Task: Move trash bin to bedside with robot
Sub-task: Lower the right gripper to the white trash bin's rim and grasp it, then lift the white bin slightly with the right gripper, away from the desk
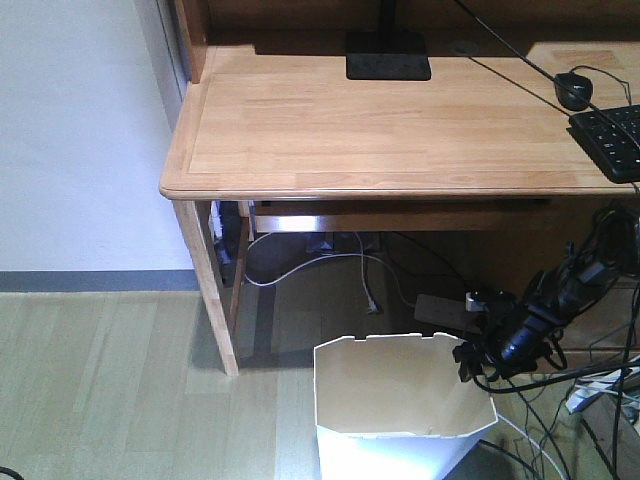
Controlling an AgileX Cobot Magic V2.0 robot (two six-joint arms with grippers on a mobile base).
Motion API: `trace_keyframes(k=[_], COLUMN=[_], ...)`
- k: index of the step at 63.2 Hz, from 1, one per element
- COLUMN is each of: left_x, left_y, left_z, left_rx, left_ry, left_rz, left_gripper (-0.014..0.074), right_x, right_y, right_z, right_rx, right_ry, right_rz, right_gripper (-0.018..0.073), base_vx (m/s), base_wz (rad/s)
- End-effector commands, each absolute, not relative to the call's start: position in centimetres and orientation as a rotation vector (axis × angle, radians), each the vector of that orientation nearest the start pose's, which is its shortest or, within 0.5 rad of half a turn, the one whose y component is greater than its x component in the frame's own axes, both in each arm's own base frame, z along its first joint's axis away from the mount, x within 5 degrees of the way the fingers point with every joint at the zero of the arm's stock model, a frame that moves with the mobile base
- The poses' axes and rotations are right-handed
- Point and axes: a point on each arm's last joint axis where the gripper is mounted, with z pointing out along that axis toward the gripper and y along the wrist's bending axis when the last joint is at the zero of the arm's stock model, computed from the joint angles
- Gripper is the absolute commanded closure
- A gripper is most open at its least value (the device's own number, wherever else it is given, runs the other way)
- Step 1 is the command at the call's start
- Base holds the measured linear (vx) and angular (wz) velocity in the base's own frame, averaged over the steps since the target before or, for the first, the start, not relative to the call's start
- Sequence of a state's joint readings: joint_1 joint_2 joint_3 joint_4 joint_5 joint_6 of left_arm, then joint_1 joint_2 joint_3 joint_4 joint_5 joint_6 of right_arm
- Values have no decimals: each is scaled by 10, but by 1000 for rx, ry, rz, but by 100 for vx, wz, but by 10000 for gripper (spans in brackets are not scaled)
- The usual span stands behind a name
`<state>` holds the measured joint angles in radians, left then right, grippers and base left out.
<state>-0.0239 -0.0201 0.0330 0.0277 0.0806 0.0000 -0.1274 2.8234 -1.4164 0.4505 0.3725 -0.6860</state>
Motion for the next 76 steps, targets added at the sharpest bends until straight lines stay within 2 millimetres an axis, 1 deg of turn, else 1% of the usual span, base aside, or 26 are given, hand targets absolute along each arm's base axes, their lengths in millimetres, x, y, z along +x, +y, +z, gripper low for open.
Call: trace_keyframes(k=[1, 9, 15, 19, 23, 27, 34, 39, 50, 57, 64, 66, 69, 71, 73, 76], left_x=[56, 56, 56, 56, 56, 56, 56, 56, 56, 56, 56, 56, 56, 56, 56, 56], left_y=[-1, -1, -1, -1, -1, -1, -1, -1, -1, -1, -1, -1, -1, -1, -1, -1], left_z=[199, 199, 199, 199, 199, 199, 199, 199, 199, 199, 199, 199, 199, 199, 199, 199], left_rx=[20, 20, 20, 20, 20, 20, 20, 20, 20, 20, 20, 20, 20, 20, 20, 20], left_ry=[1510, 1510, 1510, 1510, 1510, 1510, 1510, 1510, 1510, 1510, 1510, 1510, 1510, 1510, 1510, 1510], left_rz=[-16, -16, -16, -16, -16, -16, -16, -16, -16, -16, -16, -16, -16, -16, -16, -16], left_gripper=[603, 603, 603, 603, 603, 603, 603, 603, 603, 603, 603, 603, 603, 603, 603, 603], right_x=[376, 381, 386, 387, 391, 393, 395, 398, 407, 414, 419, 418, 418, 415, 415, 411], right_y=[-35, -36, -36, -35, -34, -34, -32, -31, -30, -26, -22, -20, -20, -20, -20, -21], right_z=[-146, -165, -174, -180, -185, -189, -196, -195, -186, -176, -163, -159, -152, -149, -142, -136], right_rx=[-223, -205, -197, -169, -136, -125, -106, -108, -122, -161, -141, -109, -121, -93, -113, -98], right_ry=[3143, 3160, 3178, 3195, 3205, 3216, 3254, 3260, 3214, 3146, 3063, 3038, 3002, 2985, 2952, 2927], right_rz=[258, 264, 295, 317, 337, 356, 413, 440, 461, 530, 594, 625, 642, 672, 692, 729], right_gripper=[12, 12, 22, 45, 112, 202, 418, 568, 568, 567, 564, 564, 564, 564, 564, 563], base_vx=[0, 0, 0, 0, 0, 0, 0, 0, 0, 0, 0, 0, 0, 0, 0, 0], base_wz=[0, 0, 0, 0, 0, 0, 0, 0, 0, 0, 0, 0, 0, 0, 0, 0])
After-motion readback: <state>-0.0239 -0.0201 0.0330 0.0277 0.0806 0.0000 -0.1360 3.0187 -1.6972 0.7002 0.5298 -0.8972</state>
